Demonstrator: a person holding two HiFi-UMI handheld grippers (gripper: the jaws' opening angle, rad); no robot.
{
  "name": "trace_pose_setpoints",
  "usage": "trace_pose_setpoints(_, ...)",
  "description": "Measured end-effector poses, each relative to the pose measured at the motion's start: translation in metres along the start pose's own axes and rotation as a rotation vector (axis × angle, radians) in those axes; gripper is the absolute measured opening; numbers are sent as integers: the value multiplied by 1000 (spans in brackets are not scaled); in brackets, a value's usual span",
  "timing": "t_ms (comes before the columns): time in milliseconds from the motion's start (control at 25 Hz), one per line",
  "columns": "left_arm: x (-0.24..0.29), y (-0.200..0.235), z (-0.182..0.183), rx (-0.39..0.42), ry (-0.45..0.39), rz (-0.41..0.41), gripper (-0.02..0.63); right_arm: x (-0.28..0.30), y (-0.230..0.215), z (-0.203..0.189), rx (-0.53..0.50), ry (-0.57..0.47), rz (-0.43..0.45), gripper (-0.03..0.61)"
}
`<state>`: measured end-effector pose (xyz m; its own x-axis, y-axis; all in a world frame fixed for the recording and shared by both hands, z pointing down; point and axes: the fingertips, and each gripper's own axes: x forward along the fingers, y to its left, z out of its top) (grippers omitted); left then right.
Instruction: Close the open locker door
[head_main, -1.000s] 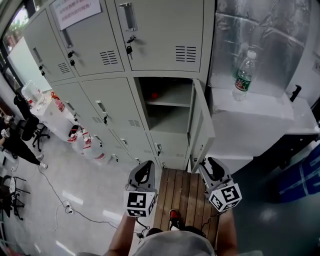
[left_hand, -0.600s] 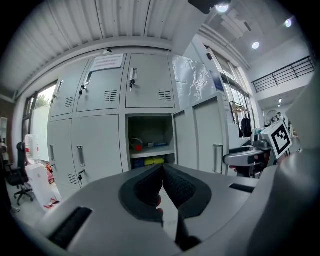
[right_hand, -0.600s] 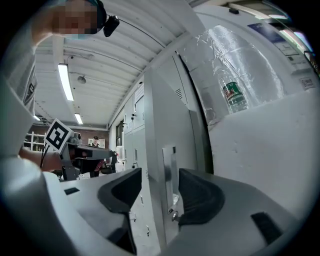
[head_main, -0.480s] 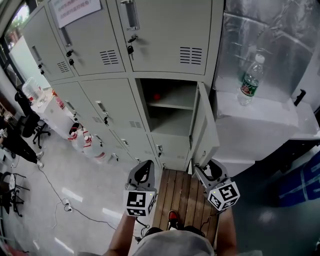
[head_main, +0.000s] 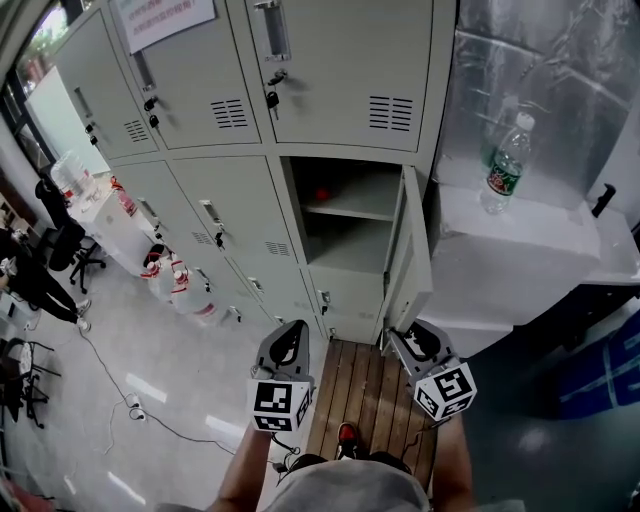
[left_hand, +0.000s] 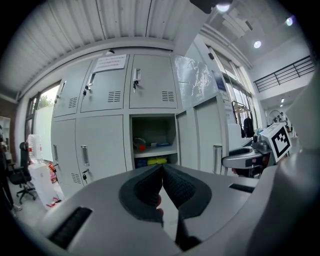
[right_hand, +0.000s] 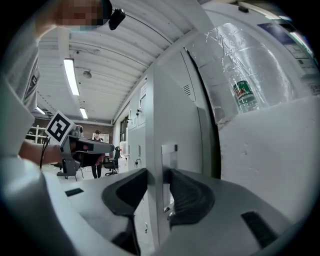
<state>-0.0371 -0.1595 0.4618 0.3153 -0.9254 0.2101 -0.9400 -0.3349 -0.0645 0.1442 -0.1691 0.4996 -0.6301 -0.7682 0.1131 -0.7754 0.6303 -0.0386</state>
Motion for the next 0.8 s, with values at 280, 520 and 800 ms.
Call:
trace_pose_setpoints(280, -10, 13, 1, -4, -8, 35, 21, 17, 19, 1, -24, 4, 46, 150)
trace_pose_setpoints(520, -20, 29, -1, -13, -10, 75, 21, 34, 35, 4, -52, 10, 88, 146)
trace_pose_setpoints(800, -29, 44, -4, -24, -6, 113, 22, 54, 46, 6, -65, 19, 110, 135)
